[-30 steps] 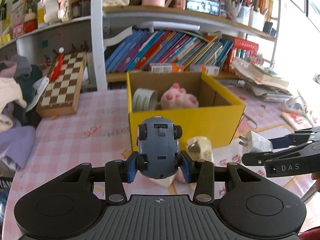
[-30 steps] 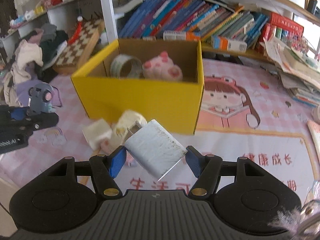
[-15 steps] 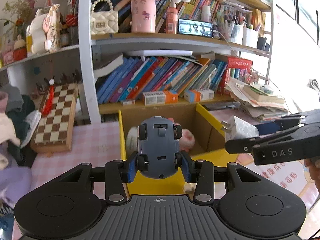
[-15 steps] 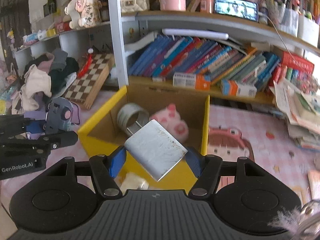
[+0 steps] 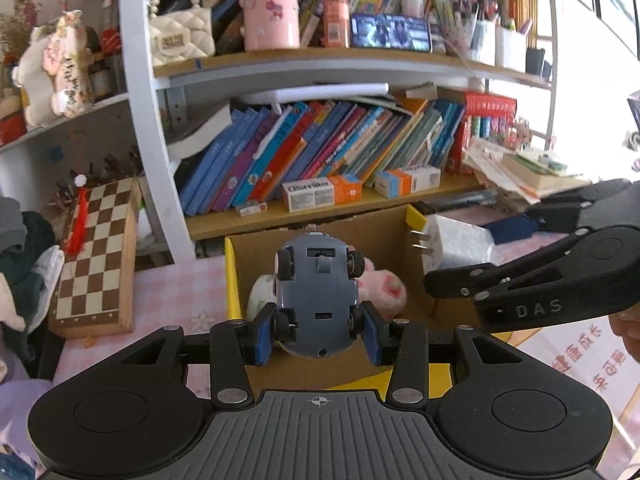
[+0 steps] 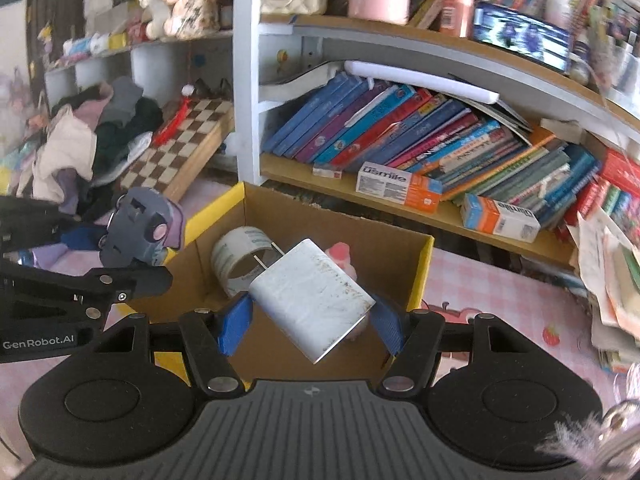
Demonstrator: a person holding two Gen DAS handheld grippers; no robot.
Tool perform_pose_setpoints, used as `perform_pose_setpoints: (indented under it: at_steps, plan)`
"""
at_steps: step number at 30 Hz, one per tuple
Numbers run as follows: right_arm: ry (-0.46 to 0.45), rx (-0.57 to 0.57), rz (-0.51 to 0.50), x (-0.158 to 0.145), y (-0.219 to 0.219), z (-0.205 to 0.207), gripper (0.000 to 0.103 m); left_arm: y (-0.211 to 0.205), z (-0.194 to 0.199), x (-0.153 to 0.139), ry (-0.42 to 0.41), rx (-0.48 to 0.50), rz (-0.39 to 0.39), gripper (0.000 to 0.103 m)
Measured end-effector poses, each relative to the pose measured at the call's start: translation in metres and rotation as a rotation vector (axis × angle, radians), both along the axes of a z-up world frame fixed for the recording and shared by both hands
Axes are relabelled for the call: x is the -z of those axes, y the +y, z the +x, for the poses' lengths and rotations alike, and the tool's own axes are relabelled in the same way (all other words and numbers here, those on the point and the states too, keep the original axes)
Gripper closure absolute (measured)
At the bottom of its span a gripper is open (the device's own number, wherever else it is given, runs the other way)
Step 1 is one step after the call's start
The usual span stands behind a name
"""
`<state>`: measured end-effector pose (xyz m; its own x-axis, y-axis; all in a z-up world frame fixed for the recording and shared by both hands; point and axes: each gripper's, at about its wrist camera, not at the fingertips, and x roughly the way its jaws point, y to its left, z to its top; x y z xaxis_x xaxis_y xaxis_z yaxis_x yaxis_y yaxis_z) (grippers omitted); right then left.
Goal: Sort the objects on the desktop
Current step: 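Lift and carry the toy car and charger with both tools over the box, then lower the grey car with the left tool while the right tool lowers the charger, then open both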
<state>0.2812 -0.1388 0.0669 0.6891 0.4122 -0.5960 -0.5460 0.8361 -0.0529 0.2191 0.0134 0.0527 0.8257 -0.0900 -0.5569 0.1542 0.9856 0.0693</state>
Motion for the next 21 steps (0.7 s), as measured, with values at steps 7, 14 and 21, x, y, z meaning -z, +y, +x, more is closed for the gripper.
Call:
perform_pose_setpoints:
  at_steps: [7,14,21]
  plan:
    - [-0.008,-0.110,-0.112,0.018,0.017,0.030,0.040,-0.006,0.028,0.013,0.061,0.004,0.052,0.061]
    - [0.003,-0.212,-0.206,0.036,0.033,0.049,0.040,-0.008,0.050,0.027,0.126,0.011,0.083,0.061]
    - [0.029,-0.307,-0.290,0.054,0.045,0.064,0.040,-0.008,0.070,0.046,0.219,0.029,0.083,0.061]
